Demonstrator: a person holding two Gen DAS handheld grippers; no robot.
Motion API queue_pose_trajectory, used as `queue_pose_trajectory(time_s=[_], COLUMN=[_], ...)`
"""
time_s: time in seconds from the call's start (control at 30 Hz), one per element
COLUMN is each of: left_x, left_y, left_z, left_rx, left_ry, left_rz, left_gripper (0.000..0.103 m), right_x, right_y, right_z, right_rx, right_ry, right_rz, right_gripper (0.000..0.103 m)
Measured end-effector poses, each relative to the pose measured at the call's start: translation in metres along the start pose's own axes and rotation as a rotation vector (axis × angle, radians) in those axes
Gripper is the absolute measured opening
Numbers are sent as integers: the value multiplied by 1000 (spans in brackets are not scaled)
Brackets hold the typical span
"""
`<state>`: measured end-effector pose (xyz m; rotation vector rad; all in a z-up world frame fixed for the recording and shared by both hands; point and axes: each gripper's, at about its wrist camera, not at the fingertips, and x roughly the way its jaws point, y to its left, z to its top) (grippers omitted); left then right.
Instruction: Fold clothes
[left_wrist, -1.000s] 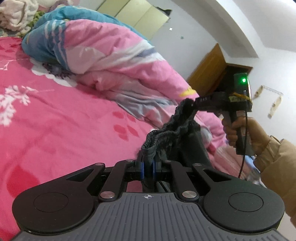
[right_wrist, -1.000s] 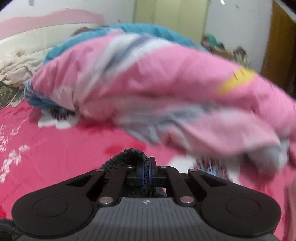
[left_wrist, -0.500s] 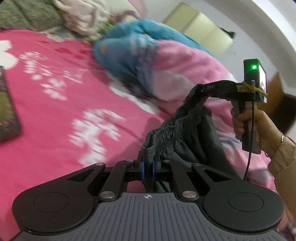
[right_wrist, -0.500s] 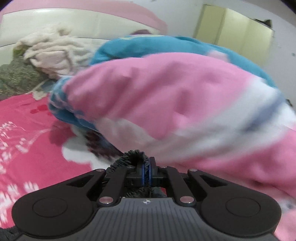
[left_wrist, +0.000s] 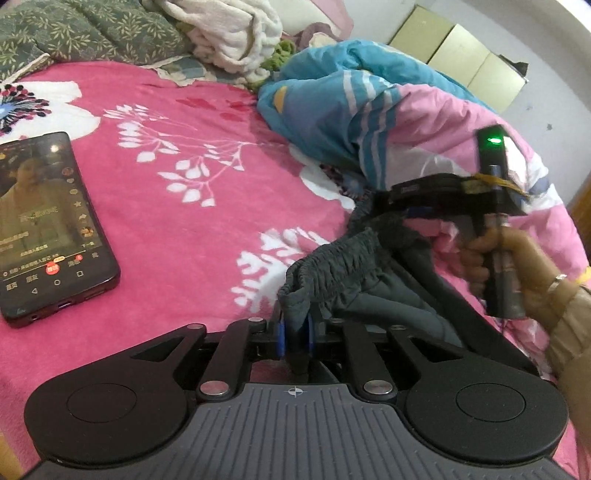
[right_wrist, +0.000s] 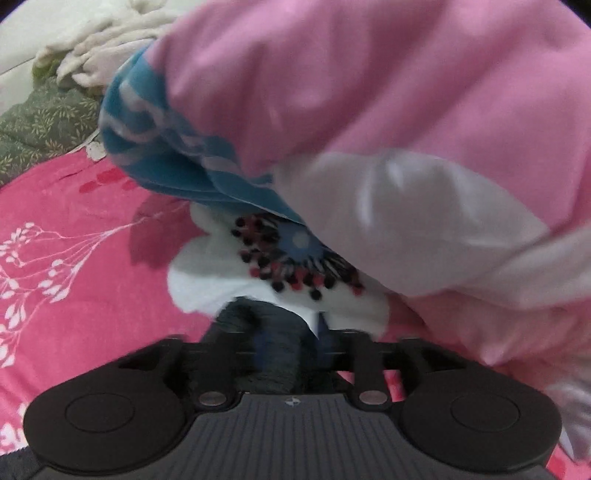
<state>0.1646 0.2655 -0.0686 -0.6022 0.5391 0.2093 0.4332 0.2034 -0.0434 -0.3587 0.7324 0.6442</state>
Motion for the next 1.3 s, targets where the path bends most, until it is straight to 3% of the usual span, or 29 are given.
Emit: queue_pose_trajectory(time_s=[0.07,0.13,0.33,0.67,0.87,1.07,1.13,1.23,1.3], left_x=[-2,-4,-20,-56,-41,-25,-6,25,45], left_y=[-3,-5,-16,-42,-86,-129,-138,-133,-126], left_z=[-1,-2,-8,-22,-26,-28,-26,-30,-34], left_rx=[10,19,57,153,261,365,375,376,373], left_ry=[-13,-28,-114,-327,-229,-127,-81,-44,36], left_rz=[18,37,71,94,-13,-114,-107,-36,30], left_gripper=[17,30,42,46,46,46,46,45,45], right_x=[-21,-43,-123,-261,-325,-334,-329,-315,-301], right_y=[-13,-26,-73,-138,-162,-185,-192,-196,-196], right_z=[0,1,-24,-166,-261,-310,-311,-302,-291], right_rx=[33,73,199,497,690,847,861,839,793], right_ry=[-31,-57,-112,-136,-133,-99,-105,-112,-106], right_rz=[2,6,21,-22,-75,-69,-73,-68,-84], right_gripper=[72,76,80,80,80,79,77,75,75])
